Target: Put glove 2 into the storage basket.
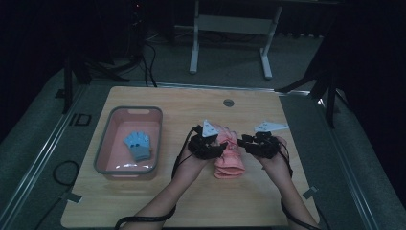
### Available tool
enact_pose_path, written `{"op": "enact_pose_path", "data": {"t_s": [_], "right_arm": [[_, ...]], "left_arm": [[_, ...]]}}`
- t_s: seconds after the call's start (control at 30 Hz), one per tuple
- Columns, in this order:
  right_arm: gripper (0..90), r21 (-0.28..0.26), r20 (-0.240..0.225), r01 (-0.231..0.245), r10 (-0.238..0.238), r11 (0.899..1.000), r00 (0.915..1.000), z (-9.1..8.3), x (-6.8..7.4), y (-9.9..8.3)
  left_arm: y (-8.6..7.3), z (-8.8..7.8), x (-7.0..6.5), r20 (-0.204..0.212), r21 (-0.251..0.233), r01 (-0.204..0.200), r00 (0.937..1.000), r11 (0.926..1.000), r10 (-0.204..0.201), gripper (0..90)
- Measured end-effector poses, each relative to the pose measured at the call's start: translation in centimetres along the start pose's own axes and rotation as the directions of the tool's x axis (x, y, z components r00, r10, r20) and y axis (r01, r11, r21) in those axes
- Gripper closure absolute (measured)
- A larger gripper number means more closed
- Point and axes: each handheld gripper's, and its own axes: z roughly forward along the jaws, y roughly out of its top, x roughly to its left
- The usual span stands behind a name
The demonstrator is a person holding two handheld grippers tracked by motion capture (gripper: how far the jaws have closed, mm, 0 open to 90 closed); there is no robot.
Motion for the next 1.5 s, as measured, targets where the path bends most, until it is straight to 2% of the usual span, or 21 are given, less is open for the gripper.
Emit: {"op": "enact_pose_path", "data": {"t_s": [0.13,0.23,0.33,0.37,0.4,0.43,0.47,0.53,0.63,0.67,0.73,0.8,0.87,0.9,0.97,1.07,1.1,1.17,1.27,1.4,1.5], "right_arm": [[50.2,0.035,-0.04,-0.064,0.066,0.997,0.9971,1.6,-0.5,-0.9],[39.2,0.056,-0.06,-0.104,0.108,0.993,0.9924,2.6,-0.7,-2.1],[38.8,0.076,-0.077,-0.141,0.146,0.987,0.9862,3.3,-1.1,-2.8],[37.2,0.115,-0.101,-0.215,0.227,0.97,0.9687,4.2,-2.1,-3.6],[36.9,0.146,-0.12,-0.248,0.266,0.958,0.9567,4.7,-2.5,-3.9],[36.8,0.159,-0.131,-0.275,0.296,0.948,0.9462,5.0,-2.8,-4.1],[36.8,0.173,-0.136,-0.298,0.322,0.939,0.9368,5.3,-3.1,-4.3],[38.1,0.202,-0.153,-0.349,0.381,0.915,0.9117,5.7,-3.5,-4.6],[41.9,0.227,-0.199,-0.41,0.455,0.883,0.8683,6.5,-4.0,-5.1],[46.6,0.23,-0.213,-0.422,0.468,0.877,0.8574,6.6,-4.1,-5.2],[60.4,0.205,-0.228,-0.409,0.449,0.889,0.8637,6.5,-3.8,-5.2],[68.7,0.179,-0.188,-0.364,0.395,0.914,0.8991,6.0,-2.9,-4.8],[71.6,0.168,-0.151,-0.331,0.356,0.929,0.9224,5.8,-2.1,-4.5],[71.9,0.161,-0.138,-0.32,0.342,0.934,0.9293,5.6,-1.8,-4.3],[72.7,0.151,-0.119,-0.299,0.318,0.942,0.9407,5.4,-1.3,-4.0],[73.0,0.137,-0.112,-0.281,0.297,0.95,0.9484,4.8,-0.8,-3.4],[73.0,0.137,-0.112,-0.281,0.297,0.95,0.9484,4.8,-0.8,-3.4],[73.5,0.117,-0.102,-0.263,0.275,0.958,0.9561,4.2,-0.1,-2.6],[73.8,0.1,-0.098,-0.24,0.25,0.966,0.9634,3.6,0.6,-1.6],[74.2,0.082,-0.114,-0.223,0.231,0.971,0.9662,3.1,1.6,-0.6],[74.3,0.072,-0.131,-0.216,0.223,0.974,0.9659,2.9,2.3,0.1]], "left_arm": [[-1.4,2.0,0.7,-0.066,0.06,0.065,0.996,0.9961,-0.061,36.3],[-2.3,2.9,1.6,-0.017,0.093,0.139,0.9902,0.9859,-0.138,35.4],[-3.0,3.7,2.0,0.005,0.117,0.173,0.9846,0.9779,-0.175,33.5],[-3.1,4.1,2.0,0.006,0.126,0.182,0.9828,0.9752,-0.184,31.0],[-3.4,4.4,2.1,0.021,0.135,0.194,0.9799,0.9717,-0.198,29.0],[-3.6,4.8,2.4,0.041,0.142,0.227,0.9712,0.9636,-0.235,28.6],[-3.8,5.1,2.8,0.054,0.152,0.262,0.9605,0.953,-0.273,25.9],[-4.4,5.8,3.6,0.108,0.185,0.342,0.9247,0.9213,-0.365,21.1],[-4.6,6.0,3.9,0.182,0.186,0.356,0.9035,0.9159,-0.388,33.8],[-4.5,5.9,3.7,0.186,0.171,0.34,0.9103,0.9246,-0.37,38.1],[-4.3,5.8,3.4,0.181,0.161,0.316,0.922,0.9352,-0.342,51.6],[-4.2,5.6,3.3,0.181,0.156,0.304,0.9265,0.9398,-0.33,58.4],[-4.0,5.3,3.3,0.182,0.159,0.295,0.9292,0.9422,-0.322,63.0],[-3.9,5.1,3.1,0.178,0.157,0.28,0.9352,0.9471,-0.306,64.6],[-3.6,4.6,3.0,0.175,0.156,0.276,0.9372,0.9484,-0.302,66.2],[-3.1,3.8,2.7,0.16,0.142,0.245,0.9506,0.9591,-0.266,67.0],[-3.1,3.8,2.7,0.16,0.142,0.245,0.9506,0.9591,-0.266,67.0],[-2.4,2.6,2.4,0.141,0.125,0.218,0.9617,0.9679,-0.235,67.1],[-1.9,1.5,2.5,0.135,0.115,0.206,0.9659,0.9718,-0.221,67.4],[-1.2,-0.2,2.6,0.116,0.116,0.167,0.9766,0.9791,-0.181,67.7],[-0.9,-1.4,2.8,0.109,0.118,0.155,0.9797,0.9808,-0.168,67.7]]}}
